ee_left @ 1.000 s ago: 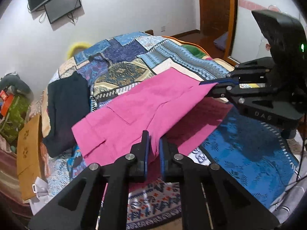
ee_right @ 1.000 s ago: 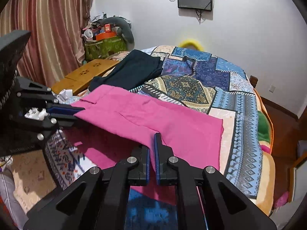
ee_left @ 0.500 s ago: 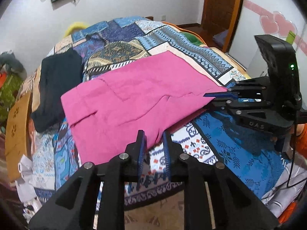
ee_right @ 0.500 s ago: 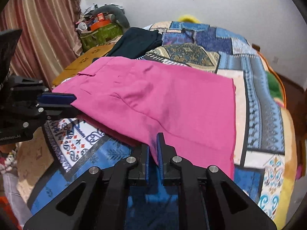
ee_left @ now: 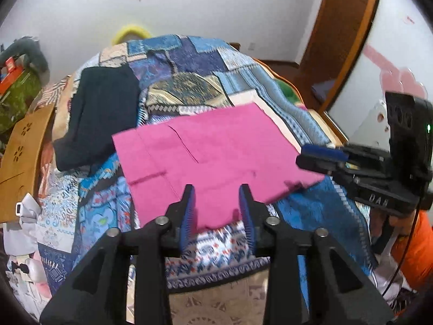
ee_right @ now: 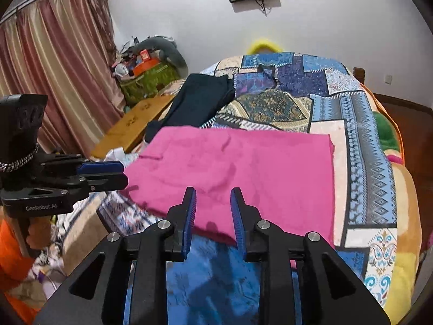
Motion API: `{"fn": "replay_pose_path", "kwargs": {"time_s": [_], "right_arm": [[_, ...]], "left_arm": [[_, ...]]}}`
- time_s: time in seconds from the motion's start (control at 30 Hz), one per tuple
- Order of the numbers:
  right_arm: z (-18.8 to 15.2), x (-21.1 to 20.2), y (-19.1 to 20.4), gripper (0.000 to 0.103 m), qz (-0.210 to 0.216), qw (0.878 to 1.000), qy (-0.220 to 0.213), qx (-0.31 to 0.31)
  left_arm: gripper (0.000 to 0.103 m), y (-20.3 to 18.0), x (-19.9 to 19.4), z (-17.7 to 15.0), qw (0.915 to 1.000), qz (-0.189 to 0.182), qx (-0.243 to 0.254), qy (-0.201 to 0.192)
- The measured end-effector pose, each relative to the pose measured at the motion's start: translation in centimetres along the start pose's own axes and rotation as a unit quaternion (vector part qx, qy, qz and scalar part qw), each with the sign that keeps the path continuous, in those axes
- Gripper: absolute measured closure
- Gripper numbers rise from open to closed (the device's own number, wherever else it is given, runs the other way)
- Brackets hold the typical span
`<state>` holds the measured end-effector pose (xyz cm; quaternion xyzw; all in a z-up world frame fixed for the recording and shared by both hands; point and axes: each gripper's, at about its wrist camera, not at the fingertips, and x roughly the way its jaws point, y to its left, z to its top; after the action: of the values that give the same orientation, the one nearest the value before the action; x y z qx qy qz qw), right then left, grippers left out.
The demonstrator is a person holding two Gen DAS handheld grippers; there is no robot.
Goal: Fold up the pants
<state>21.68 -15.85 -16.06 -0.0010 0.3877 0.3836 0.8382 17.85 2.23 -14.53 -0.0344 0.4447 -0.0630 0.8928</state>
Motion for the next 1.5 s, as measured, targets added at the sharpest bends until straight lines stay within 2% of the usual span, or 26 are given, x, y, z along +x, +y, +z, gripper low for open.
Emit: {"fn": "replay_pose_path", "kwargs": {"time_s": [0.17, 0.23, 0.4, 0.43, 0.47, 0.53, 0.63, 0.77, 0.93, 1.03, 1.1, 1.2, 1.3, 1.5], "right_arm": [[0.4, 2.1, 0.7, 0.078, 0.007, 1.0, 0.014, 0.013], [0.3, 3.1, 0.9, 0.074, 0.007, 1.0, 0.024, 0.015], [-1.1, 5.7, 0.4, 0.072, -0.003, 0.998, 0.067, 0.018], [-1.4, 6.0, 0.1, 0.071, -0.003, 0.997, 0.074, 0.02], [-1.7, 6.1, -0.3, 0.065, -0.002, 0.997, 0.072, 0.024], [-2.0, 5.8, -1.0, 0.057, -0.01, 0.997, 0.07, 0.03], [-2.5, 5.1, -2.2, 0.055, -0.017, 0.997, 0.07, 0.04], [-3.3, 4.5, -3.8, 0.055, -0.05, 0.995, 0.077, 0.045], [-4.6, 3.4, -6.7, 0.055, -0.097, 0.99, 0.087, 0.054], [-5.3, 2.5, -7.9, 0.055, -0.126, 0.986, 0.092, 0.053], [-5.7, 1.7, -8.8, 0.059, -0.125, 0.986, 0.093, 0.068], [-6.0, 1.3, -8.9, 0.059, -0.139, 0.984, 0.095, 0.065], [-5.9, 1.1, -8.7, 0.057, -0.14, 0.983, 0.097, 0.061], [-4.0, 0.0, -8.8, 0.057, -0.131, 0.986, 0.075, 0.067]], "left_arm": [[0.061, 1.0, 1.3, 0.6, 0.9997, 0.005, -0.022, 0.004], [0.061, 1.4, 2.4, 0.3, 0.9994, 0.007, -0.029, 0.017], [0.061, 2.5, 5.0, -1.2, 0.9978, 0.032, -0.034, 0.047], [0.061, 2.7, 5.2, -1.4, 0.9977, 0.038, -0.032, 0.046], [0.061, 2.9, 5.2, -1.7, 0.9979, 0.037, -0.03, 0.044], [0.061, 3.2, 4.9, -1.9, 0.9982, 0.033, -0.031, 0.039], [0.06, 3.5, 4.6, -2.1, 0.9978, 0.051, -0.022, 0.035], [0.046, 4.0, 4.2, -2.7, 0.9969, 0.072, -0.013, 0.028], [0.043, 5.6, 3.6, -3.3, 0.9975, 0.05, -0.041, 0.027], [0.043, 6.4, 3.3, -3.6, 0.9961, 0.07, -0.049, 0.024], [0.043, 7.0, 3.2, -3.9, 0.9953, 0.075, -0.055, 0.027], [0.043, 7.6, 2.9, -4.0, 0.9951, 0.069, -0.064, 0.028], [0.044, 7.2, 2.6, -3.8, 0.9946, 0.087, -0.051, 0.024], [0.044, 7.3, 2.2, -2.4, 0.994, 0.095, -0.052, 0.013]]}}
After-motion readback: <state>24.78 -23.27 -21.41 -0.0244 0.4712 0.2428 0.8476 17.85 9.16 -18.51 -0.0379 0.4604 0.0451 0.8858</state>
